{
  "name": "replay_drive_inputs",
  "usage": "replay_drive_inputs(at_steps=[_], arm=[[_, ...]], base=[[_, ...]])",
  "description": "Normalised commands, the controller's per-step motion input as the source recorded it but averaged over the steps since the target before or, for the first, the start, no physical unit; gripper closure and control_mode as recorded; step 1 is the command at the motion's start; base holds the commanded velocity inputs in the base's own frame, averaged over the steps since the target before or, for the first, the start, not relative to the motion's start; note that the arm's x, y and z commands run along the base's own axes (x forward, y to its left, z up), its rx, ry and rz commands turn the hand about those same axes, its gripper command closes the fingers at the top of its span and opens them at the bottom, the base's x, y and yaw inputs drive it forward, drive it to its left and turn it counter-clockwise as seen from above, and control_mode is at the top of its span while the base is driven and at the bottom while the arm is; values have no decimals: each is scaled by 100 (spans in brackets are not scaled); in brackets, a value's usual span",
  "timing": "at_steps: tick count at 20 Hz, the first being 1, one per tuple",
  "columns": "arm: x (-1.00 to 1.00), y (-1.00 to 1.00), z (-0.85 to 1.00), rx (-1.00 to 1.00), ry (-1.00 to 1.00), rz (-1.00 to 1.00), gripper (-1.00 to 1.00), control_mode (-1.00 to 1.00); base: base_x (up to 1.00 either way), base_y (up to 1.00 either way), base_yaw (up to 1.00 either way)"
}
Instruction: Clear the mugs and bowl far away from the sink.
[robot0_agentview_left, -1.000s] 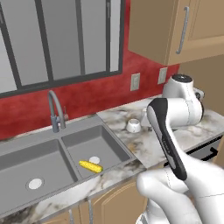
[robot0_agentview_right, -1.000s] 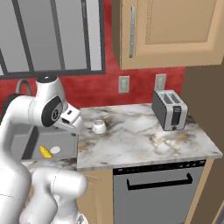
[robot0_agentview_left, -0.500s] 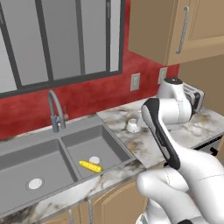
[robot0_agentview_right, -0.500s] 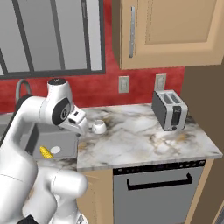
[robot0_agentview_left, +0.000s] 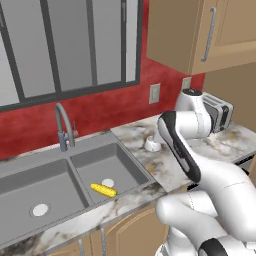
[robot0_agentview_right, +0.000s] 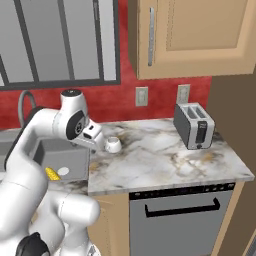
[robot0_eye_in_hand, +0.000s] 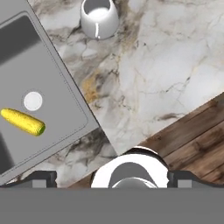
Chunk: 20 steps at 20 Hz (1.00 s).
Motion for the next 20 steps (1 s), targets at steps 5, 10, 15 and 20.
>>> replay_drive_inputs(at_steps=[5,10,15,20], arm=[[36,0,-18,0,1,0,-100,-100],[23,0,-28,0,4,0,-100,-100],[21,0,-33,0,6,0,-100,-100],[22,-3,-21,0,1,0,-100,-100]], base=[[0,0,0],[0,0,0],[0,0,0],[0,0,0]])
